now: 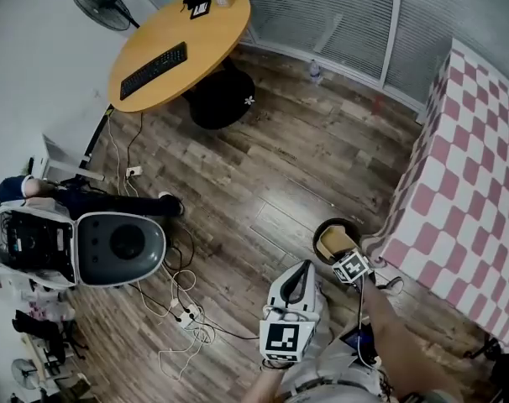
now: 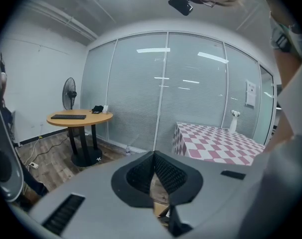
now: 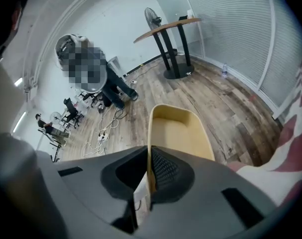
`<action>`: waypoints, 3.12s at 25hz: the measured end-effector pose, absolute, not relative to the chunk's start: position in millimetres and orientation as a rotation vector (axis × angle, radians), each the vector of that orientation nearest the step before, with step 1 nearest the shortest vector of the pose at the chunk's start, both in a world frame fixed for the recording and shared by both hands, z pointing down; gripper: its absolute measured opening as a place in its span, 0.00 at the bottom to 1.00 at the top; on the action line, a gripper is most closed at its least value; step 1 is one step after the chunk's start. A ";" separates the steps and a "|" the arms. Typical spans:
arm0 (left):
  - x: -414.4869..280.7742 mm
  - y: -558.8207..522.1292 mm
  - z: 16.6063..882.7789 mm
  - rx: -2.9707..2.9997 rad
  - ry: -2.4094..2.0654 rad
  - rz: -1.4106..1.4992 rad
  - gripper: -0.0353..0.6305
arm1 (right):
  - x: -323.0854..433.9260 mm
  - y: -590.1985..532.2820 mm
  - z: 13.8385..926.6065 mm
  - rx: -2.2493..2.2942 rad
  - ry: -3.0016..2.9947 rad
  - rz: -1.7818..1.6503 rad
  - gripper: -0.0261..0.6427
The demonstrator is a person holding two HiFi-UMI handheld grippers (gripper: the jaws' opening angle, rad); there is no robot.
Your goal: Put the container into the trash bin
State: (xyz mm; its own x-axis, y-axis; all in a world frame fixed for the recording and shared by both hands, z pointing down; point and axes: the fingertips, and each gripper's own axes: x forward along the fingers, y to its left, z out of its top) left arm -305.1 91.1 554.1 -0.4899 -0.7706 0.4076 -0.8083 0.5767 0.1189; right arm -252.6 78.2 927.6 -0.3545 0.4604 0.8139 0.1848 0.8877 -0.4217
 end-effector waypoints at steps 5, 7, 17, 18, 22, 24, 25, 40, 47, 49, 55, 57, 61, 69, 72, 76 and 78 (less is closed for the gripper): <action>-311.2 98.5 558.0 1.256 -2.381 0.145 0.07 | -267.0 68.5 954.6 -0.370 -1.970 0.289 0.10; -313.1 101.6 559.3 1.242 -2.381 0.134 0.07 | -272.9 65.1 955.3 -0.356 -1.966 0.309 0.24; -311.2 102.8 569.0 1.213 -2.375 0.123 0.07 | -251.8 59.8 953.7 -0.385 -1.890 0.326 0.25; -310.7 102.8 570.5 1.213 -2.372 0.128 0.07 | -252.3 59.8 952.1 -0.389 -1.889 0.323 0.24; -306.0 105.5 578.6 1.215 -2.351 0.156 0.07 | -256.1 64.0 941.6 -0.397 -1.903 0.310 0.17; -303.0 104.6 580.7 1.221 -2.348 0.155 0.07 | -257.0 65.0 933.3 -0.394 -1.917 0.314 0.11; -300.7 104.9 581.8 1.222 -2.344 0.158 0.07 | -256.3 65.8 928.6 -0.393 -1.923 0.310 0.07; -269.9 105.8 590.0 1.232 -2.305 0.162 0.07 | -258.0 57.1 829.2 -0.436 -2.099 0.352 0.03; -264.1 103.3 581.2 1.250 -2.310 0.171 0.07 | -265.2 59.6 736.2 -0.498 -2.306 0.340 0.03; -265.7 101.3 582.8 1.253 -2.323 0.171 0.07 | -267.0 55.2 711.1 -0.478 -2.380 0.346 0.03; -266.2 96.4 564.7 1.289 -2.366 0.173 0.07 | -261.0 42.8 622.6 -0.404 -2.623 0.257 0.03; -268.0 95.5 558.3 1.295 -2.381 0.165 0.07 | -258.4 41.4 597.8 -0.378 -2.682 0.205 0.03; -268.8 93.1 543.2 1.315 -2.399 0.137 0.07 | -252.3 44.0 555.3 -0.342 -2.765 0.142 0.03; -265.1 77.1 499.4 1.420 -2.466 0.116 0.07 | -246.1 40.8 490.8 -0.280 -2.887 0.014 0.03; -261.1 69.9 475.7 1.481 -2.506 0.116 0.07 | -244.2 39.0 468.3 -0.252 -2.923 -0.026 0.03; -256.8 65.7 443.1 1.547 -2.556 0.121 0.07 | -243.5 41.6 437.0 -0.237 -2.959 -0.059 0.03; -254.5 61.2 424.0 1.565 -2.571 0.109 0.07 | -242.6 37.8 418.5 -0.239 -2.983 -0.055 0.03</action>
